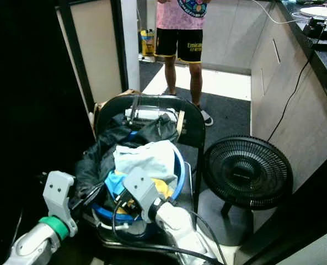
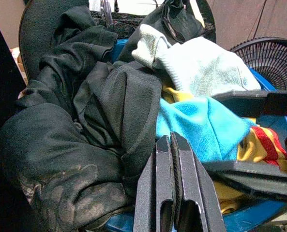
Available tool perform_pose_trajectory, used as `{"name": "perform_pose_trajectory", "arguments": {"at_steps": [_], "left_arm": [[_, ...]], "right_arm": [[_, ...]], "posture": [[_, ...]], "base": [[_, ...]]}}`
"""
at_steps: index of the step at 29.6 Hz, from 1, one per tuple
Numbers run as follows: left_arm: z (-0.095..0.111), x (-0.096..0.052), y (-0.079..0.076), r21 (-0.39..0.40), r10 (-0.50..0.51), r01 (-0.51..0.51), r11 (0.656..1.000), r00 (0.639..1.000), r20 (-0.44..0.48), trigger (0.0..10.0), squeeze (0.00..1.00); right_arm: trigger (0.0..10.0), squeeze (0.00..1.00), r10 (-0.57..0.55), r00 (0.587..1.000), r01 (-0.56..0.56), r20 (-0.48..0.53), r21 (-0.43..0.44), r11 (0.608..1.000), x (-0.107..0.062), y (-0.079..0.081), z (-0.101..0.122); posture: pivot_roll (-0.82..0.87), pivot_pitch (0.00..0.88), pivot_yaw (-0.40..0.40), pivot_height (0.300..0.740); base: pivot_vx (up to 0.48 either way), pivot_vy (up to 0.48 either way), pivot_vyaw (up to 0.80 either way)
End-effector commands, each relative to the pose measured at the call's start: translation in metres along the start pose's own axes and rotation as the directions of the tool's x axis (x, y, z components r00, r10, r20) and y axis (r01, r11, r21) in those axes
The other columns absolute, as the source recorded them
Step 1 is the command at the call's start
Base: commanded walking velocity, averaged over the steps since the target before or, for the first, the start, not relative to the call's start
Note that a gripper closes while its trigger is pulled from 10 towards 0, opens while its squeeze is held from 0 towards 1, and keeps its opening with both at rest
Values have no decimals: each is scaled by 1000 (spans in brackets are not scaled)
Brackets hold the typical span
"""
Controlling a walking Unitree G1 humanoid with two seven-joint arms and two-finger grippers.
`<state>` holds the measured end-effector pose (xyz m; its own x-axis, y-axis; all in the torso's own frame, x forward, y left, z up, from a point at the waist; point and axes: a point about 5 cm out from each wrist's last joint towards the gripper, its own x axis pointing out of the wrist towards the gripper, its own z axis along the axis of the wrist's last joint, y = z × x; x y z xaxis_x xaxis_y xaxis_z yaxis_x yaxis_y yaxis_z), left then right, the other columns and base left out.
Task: Clothes washing
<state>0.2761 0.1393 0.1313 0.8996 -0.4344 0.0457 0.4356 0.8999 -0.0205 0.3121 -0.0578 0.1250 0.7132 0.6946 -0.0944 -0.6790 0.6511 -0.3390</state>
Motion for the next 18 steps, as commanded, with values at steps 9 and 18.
{"name": "perform_pose_trajectory", "arguments": {"at_steps": [9, 18], "left_arm": [[-4, -2, 0, 8, -3, 4, 1000, 1000, -24, 10000, 0], [-4, -3, 0, 8, -3, 3, 1000, 1000, -24, 10000, 0]], "right_arm": [[196, 0, 26, 998, -24, -62, 22, 999, 0, 8, -13], [0, 0, 2, 1000, 0, -30, 58, 998, 1, 1, -7]], "posture": [[21, 118, 93, 740], [19, 114, 95, 740]], "base": [[0, 0, 0], [0, 0, 0]]}}
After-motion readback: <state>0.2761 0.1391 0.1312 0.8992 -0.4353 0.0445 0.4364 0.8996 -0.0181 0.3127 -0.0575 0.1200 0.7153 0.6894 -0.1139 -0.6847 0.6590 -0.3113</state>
